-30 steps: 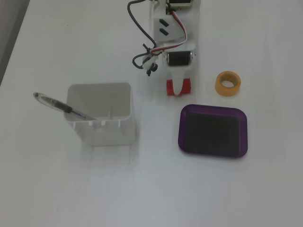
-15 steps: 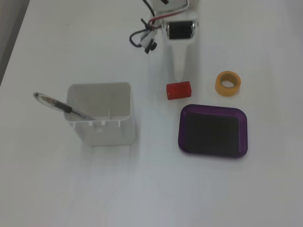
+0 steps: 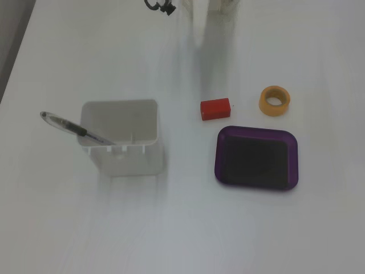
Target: Remove the cube from the box.
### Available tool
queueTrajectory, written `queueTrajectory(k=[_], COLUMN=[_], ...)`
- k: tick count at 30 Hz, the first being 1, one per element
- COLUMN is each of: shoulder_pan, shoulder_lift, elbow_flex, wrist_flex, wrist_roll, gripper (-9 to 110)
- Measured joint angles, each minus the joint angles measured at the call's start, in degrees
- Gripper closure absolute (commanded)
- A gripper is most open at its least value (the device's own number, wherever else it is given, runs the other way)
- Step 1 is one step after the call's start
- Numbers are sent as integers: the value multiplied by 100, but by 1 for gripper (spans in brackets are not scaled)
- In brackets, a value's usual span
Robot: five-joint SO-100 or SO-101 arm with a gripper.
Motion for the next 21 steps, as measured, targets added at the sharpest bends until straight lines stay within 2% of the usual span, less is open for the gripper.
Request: queueTrajectory(k=[6, 16, 18, 21], shoulder_pan=[158, 132, 132, 132], shoulder_lift=[1942, 2004, 2004, 2004], elbow_flex=[1758, 2479, 2584, 2654], wrist_flex=[-9, 422, 457, 519], wrist_roll=[18, 53, 53, 193], gripper=[79, 80, 84, 102])
